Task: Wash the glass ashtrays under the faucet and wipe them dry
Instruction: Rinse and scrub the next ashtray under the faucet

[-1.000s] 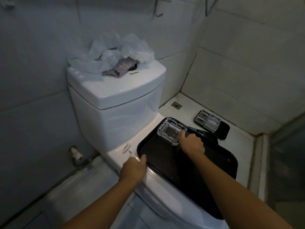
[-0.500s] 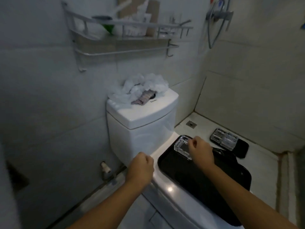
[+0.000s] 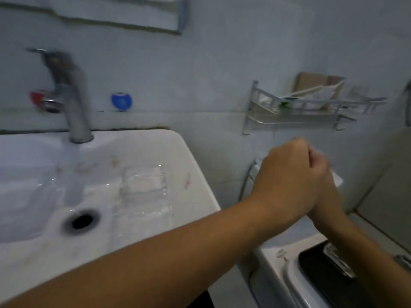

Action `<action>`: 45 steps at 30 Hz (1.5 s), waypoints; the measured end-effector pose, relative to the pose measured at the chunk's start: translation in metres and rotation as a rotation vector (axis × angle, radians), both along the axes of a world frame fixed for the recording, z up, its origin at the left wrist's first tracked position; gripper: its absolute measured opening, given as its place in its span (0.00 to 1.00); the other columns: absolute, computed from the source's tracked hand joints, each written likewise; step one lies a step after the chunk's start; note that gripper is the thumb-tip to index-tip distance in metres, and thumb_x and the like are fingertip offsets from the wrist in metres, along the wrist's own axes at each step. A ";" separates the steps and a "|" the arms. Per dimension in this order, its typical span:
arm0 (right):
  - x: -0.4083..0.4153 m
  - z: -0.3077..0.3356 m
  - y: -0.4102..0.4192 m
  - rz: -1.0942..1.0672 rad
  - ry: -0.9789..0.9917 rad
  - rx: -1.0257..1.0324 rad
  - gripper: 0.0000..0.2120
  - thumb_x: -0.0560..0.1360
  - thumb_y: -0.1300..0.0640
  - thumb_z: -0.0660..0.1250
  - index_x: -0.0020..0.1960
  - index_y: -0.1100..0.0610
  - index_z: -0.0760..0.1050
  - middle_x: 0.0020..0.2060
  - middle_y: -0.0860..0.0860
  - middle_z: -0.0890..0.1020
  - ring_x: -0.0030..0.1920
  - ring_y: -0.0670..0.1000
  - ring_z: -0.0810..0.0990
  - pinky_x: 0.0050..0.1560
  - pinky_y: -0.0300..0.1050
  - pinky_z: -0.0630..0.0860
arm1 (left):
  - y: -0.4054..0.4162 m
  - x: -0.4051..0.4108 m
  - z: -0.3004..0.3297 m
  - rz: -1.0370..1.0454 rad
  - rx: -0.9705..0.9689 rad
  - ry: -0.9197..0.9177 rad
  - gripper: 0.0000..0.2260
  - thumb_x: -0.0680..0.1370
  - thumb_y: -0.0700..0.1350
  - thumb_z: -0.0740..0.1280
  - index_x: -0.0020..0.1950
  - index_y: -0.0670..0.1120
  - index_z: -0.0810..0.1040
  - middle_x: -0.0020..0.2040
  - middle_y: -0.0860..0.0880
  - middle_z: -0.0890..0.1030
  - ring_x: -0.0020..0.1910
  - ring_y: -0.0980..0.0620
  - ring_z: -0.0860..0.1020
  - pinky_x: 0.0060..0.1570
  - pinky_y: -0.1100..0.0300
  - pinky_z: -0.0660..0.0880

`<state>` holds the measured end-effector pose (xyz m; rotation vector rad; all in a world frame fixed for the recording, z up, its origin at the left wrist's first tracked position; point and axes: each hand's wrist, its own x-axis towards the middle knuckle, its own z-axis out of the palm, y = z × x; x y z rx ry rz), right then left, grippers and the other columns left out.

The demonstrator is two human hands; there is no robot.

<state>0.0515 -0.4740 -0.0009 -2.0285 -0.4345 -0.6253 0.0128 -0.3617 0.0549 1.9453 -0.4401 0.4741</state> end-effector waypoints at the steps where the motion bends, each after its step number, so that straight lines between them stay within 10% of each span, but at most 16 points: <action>1: -0.006 0.010 0.016 0.057 -0.005 0.009 0.13 0.80 0.65 0.62 0.43 0.48 0.75 0.33 0.46 0.81 0.38 0.39 0.80 0.35 0.32 0.76 | 0.023 -0.005 0.008 0.018 0.023 -0.015 0.09 0.81 0.44 0.62 0.46 0.42 0.79 0.41 0.45 0.83 0.41 0.48 0.81 0.45 0.50 0.79; 7: -0.018 0.034 0.111 0.270 0.048 -0.099 0.09 0.79 0.59 0.65 0.41 0.60 0.79 0.29 0.54 0.80 0.28 0.49 0.77 0.32 0.47 0.75 | 0.187 -0.024 -0.007 0.265 0.220 0.118 0.08 0.76 0.48 0.63 0.43 0.47 0.78 0.38 0.47 0.83 0.38 0.45 0.82 0.44 0.46 0.80; 12: -0.020 0.027 0.180 0.219 0.179 -0.510 0.11 0.80 0.52 0.65 0.43 0.55 0.80 0.33 0.49 0.81 0.34 0.48 0.80 0.41 0.52 0.80 | 0.274 -0.049 -0.046 0.481 0.453 0.612 0.11 0.81 0.48 0.63 0.48 0.42 0.78 0.44 0.43 0.84 0.42 0.45 0.84 0.47 0.51 0.82; 18: -0.012 0.009 0.210 0.109 0.435 -0.765 0.13 0.82 0.49 0.63 0.44 0.56 0.78 0.37 0.54 0.84 0.36 0.53 0.84 0.39 0.42 0.80 | 0.278 -0.060 -0.072 0.330 0.113 0.975 0.16 0.83 0.46 0.64 0.60 0.33 0.71 0.43 0.38 0.85 0.35 0.40 0.85 0.38 0.47 0.84; 30: -0.014 -0.006 0.208 0.105 0.347 -0.653 0.13 0.79 0.54 0.64 0.41 0.62 0.78 0.34 0.59 0.83 0.36 0.59 0.83 0.42 0.56 0.83 | 0.264 -0.052 -0.076 0.339 0.522 0.832 0.11 0.80 0.48 0.67 0.45 0.47 0.67 0.36 0.52 0.70 0.32 0.57 0.68 0.28 0.66 0.64; 40: -0.014 -0.006 0.208 0.093 0.170 -0.499 0.07 0.79 0.56 0.66 0.43 0.56 0.77 0.34 0.48 0.80 0.34 0.47 0.77 0.33 0.35 0.69 | 0.273 -0.060 -0.077 0.441 0.424 0.761 0.13 0.78 0.46 0.70 0.38 0.47 0.68 0.30 0.52 0.70 0.33 0.54 0.81 0.19 0.70 0.62; 45: -0.022 0.007 0.220 0.161 0.463 -0.377 0.19 0.81 0.37 0.56 0.52 0.52 0.75 0.48 0.49 0.81 0.45 0.45 0.79 0.45 0.39 0.75 | 0.287 -0.068 -0.054 0.458 0.323 0.741 0.10 0.79 0.46 0.70 0.49 0.39 0.77 0.27 0.51 0.71 0.17 0.56 0.72 0.18 0.71 0.64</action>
